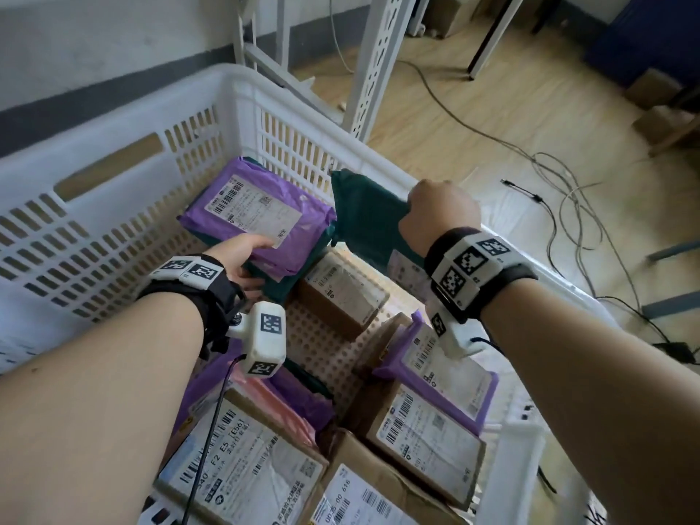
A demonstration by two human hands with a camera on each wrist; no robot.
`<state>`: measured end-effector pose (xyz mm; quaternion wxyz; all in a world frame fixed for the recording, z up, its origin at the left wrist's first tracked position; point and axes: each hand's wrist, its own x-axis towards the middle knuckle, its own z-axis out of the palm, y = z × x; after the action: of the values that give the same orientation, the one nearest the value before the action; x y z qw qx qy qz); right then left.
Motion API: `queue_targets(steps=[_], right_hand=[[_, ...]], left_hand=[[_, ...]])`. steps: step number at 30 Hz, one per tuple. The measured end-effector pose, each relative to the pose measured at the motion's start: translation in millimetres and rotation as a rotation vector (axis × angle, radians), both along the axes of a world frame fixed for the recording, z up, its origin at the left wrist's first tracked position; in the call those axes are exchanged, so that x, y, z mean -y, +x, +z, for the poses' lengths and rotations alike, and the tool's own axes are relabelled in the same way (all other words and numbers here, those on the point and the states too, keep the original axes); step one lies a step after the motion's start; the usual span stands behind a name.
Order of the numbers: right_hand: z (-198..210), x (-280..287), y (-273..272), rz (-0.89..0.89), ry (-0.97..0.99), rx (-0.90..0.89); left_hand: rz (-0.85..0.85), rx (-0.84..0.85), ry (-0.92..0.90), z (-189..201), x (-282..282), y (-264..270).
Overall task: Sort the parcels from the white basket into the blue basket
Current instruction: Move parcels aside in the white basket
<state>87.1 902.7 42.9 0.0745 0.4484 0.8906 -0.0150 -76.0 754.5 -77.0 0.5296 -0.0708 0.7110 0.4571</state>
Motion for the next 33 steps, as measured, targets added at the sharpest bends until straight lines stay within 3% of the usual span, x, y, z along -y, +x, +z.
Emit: queue_targets(steps=[4, 10, 14, 16, 20, 24, 27, 33], right_hand=[[27.4, -3.3, -1.4, -0.039, 0.074, -0.088], [48.2, -3.4, 1.6, -0.088, 0.002, -0.206], [56.7, -1.9, 2.0, -0.088, -0.143, -0.297], [57.7, -1.2, 0.3, -0.069, -0.223, -0.35], [56.1, -0.6, -1.2, -0.072, -0.363, -0.416], [49.2, -2.5, 11.1, -0.078, -0.397, -0.284], [34.9, -4.9, 30.6, -0.179, -0.441, -0.217], [19.2, -11.8, 60.8, -0.515, -0.677, -0.441]], left_hand=[[-0.021, -0.027, -0.017, 1.6, -1.6, 0.2], [-0.068, -0.165, -0.024, 18.0, 0.4, -1.1], [0.179, -0.403, 0.007, 26.8, 8.0, -13.3], [0.226, -0.477, 0.127, 45.3, 6.3, -10.3], [0.072, -0.214, 0.408, 76.3, -6.4, 9.6], [-0.161, -0.243, 0.262, 64.8, -5.2, 21.6], [-0.284, -0.2, 0.17, 58.9, -0.8, 25.3], [-0.361, -0.054, 0.213, 69.2, -14.8, 38.7]])
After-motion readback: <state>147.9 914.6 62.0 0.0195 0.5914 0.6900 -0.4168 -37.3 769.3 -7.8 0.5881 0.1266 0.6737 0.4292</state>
